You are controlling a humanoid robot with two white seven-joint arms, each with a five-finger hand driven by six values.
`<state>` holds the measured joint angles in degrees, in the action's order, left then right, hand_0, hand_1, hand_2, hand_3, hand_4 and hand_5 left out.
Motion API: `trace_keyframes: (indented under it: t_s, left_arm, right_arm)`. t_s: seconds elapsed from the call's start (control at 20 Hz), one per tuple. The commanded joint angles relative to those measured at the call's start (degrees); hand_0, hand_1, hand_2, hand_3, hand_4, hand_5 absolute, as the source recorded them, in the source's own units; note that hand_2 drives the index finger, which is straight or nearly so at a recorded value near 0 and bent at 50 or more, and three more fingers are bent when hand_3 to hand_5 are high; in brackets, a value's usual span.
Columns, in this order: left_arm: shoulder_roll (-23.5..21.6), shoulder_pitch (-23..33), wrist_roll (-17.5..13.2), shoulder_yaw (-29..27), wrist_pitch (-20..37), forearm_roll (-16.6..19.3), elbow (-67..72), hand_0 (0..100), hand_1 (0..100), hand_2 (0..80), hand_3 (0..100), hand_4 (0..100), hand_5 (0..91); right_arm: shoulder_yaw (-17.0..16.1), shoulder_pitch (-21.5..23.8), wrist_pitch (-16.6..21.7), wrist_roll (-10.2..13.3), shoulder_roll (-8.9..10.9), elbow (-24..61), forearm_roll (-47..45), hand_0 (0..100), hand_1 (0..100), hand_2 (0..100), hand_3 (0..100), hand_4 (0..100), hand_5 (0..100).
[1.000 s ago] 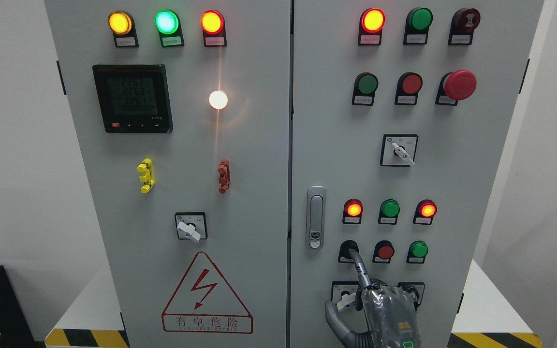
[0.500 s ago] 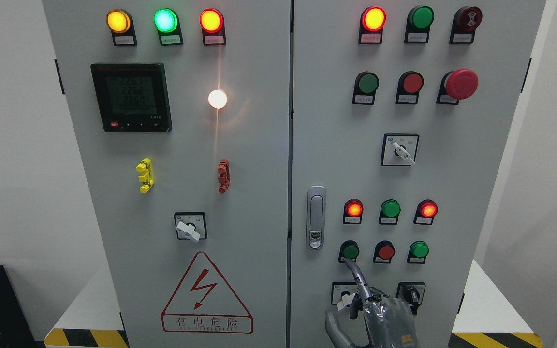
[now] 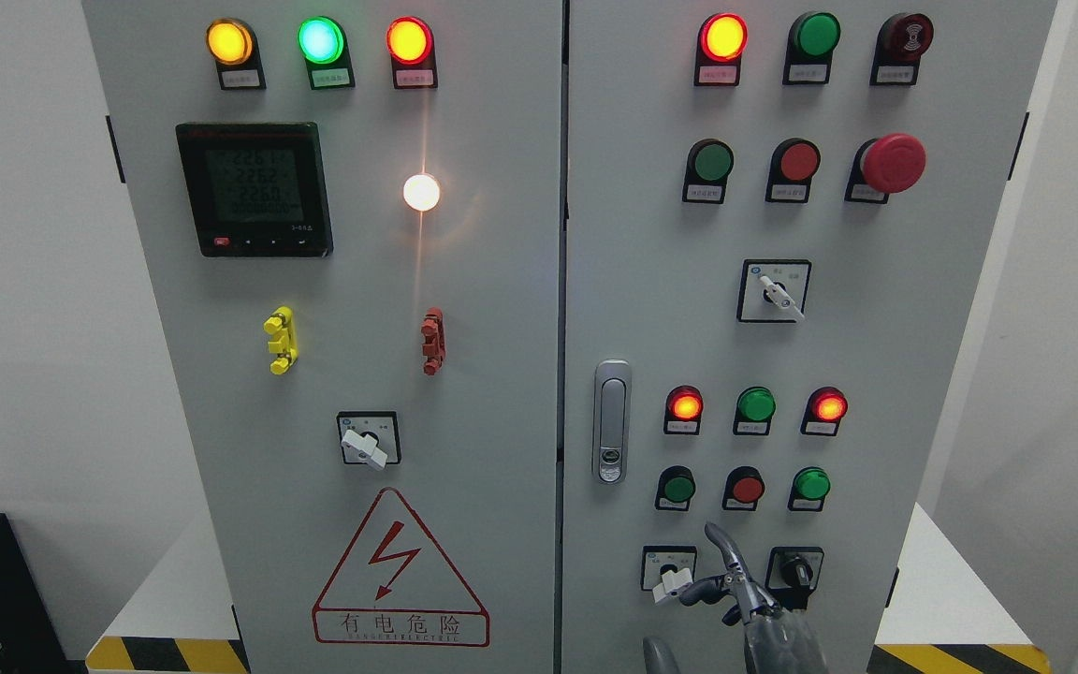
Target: Press green start button
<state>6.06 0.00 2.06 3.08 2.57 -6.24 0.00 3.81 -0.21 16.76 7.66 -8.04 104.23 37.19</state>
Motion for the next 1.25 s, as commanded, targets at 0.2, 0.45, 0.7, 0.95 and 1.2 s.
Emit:
trace_keyframes:
  t_s: [0.2, 0.45, 0.7, 0.95, 1.2]
  left_arm:
    - [0.00, -1.32, -0.04, 0.00, -0.02, 0.00, -1.58, 12, 56, 0.0, 0, 0, 0.0]
    - [0.00, -1.32, -0.04, 0.00, -0.02, 0.00, -1.58, 12, 56, 0.0, 0, 0, 0.0]
    - [-0.08, -1.32, -0.04, 0.00, -0.02, 0.00, -1.58, 12, 56, 0.0, 0, 0, 0.0]
    - [0.00, -1.32, -0.04, 0.00, -0.02, 0.00, -1.58, 12, 56, 0.0, 0, 0, 0.0]
    - [0.00, -1.32, -0.04, 0.00, -0.02, 0.00, -1.58, 12, 56, 0.0, 0, 0, 0.0]
  right_arm:
    - [1.64, 6.89, -4.54, -7.82, 0.04, 12.92, -28.99, 0, 16, 0, 18, 15, 17]
    - [1.55, 7.68, -4.90, -8.89, 0.04, 13.80, -31.21, 0, 10, 0, 4, 0, 0]
    - [1.55, 8.12, -5.33, -8.98, 0.04, 13.98, -31.21, 0, 8, 0, 0, 0, 0]
    - [1.55, 8.29, -5.86, -9.50, 0.04, 13.89, -31.30, 0, 8, 0, 0, 0, 0]
    - [1.46, 8.29, -5.95, -9.50, 0.13, 13.89, -31.21, 0, 8, 0, 0, 0, 0]
